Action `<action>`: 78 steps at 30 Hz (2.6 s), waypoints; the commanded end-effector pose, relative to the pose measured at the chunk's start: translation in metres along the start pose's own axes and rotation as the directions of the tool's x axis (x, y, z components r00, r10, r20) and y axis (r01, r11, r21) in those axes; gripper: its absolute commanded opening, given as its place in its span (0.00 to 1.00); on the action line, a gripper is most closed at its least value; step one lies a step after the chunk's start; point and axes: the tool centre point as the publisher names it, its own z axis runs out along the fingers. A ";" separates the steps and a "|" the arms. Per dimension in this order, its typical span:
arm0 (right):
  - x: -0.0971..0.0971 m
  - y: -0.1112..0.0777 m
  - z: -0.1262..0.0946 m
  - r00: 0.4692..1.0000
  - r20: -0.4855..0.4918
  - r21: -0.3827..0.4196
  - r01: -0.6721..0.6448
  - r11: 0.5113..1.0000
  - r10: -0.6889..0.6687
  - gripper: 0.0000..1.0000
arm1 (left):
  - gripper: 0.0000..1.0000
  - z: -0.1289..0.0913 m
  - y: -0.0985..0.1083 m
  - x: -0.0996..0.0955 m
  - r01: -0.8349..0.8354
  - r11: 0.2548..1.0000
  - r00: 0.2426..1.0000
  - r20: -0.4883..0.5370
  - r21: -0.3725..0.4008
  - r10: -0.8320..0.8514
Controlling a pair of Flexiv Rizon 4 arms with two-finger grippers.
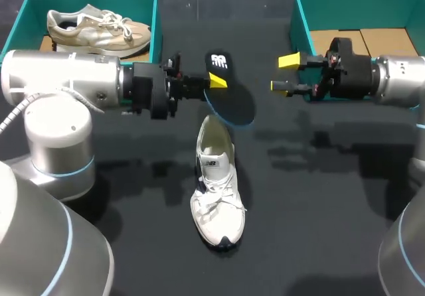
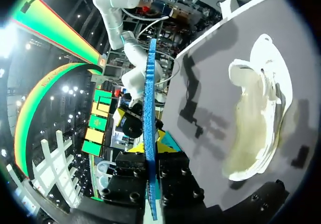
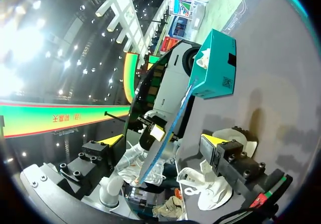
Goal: Take the shoe out of the shoebox, open the shoe tongue, remove and reinsert the insole, then place the shoe into the shoebox
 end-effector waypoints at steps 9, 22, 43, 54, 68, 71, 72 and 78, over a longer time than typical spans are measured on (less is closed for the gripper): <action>0.001 -0.003 -0.005 1.000 0.006 0.005 0.001 1.000 -0.001 1.00 | 0.00 -0.023 -0.007 -0.004 0.635 0.772 0.770 -0.054 -0.024 -0.636; 0.001 -0.003 -0.005 1.000 0.006 0.005 0.001 1.000 -0.001 1.00 | 0.00 -0.010 -0.008 0.004 0.769 0.640 0.639 -0.069 0.012 -0.766; 0.001 -0.003 -0.005 1.000 0.006 0.005 0.001 1.000 -0.001 1.00 | 0.00 -0.007 -0.007 0.013 0.884 0.460 0.465 -0.056 0.082 -0.883; 0.001 -0.003 -0.005 1.000 0.006 0.005 0.001 1.000 -0.001 1.00 | 0.00 -0.005 -0.006 0.014 0.885 0.462 0.465 -0.063 0.063 -0.883; 0.001 -0.003 -0.005 1.000 0.006 0.005 0.001 1.000 -0.001 1.00 | 0.00 -0.002 -0.020 -0.017 0.987 -0.059 -0.044 -0.101 0.149 -0.994; 0.001 -0.003 -0.005 1.000 0.006 0.005 0.001 1.000 -0.001 1.00 | 0.00 -0.003 -0.022 -0.022 0.979 -0.138 -0.121 -0.119 0.150 -0.986; 0.001 -0.003 -0.005 1.000 0.006 0.005 0.001 1.000 -0.001 1.00 | 0.00 -0.003 -0.022 -0.024 0.975 -0.161 -0.143 -0.122 0.152 -0.982; 0.001 -0.003 -0.005 1.000 0.006 0.005 0.001 1.000 -0.001 1.00 | 0.00 -0.005 -0.023 -0.030 0.931 -0.332 -0.311 -0.147 0.150 -0.939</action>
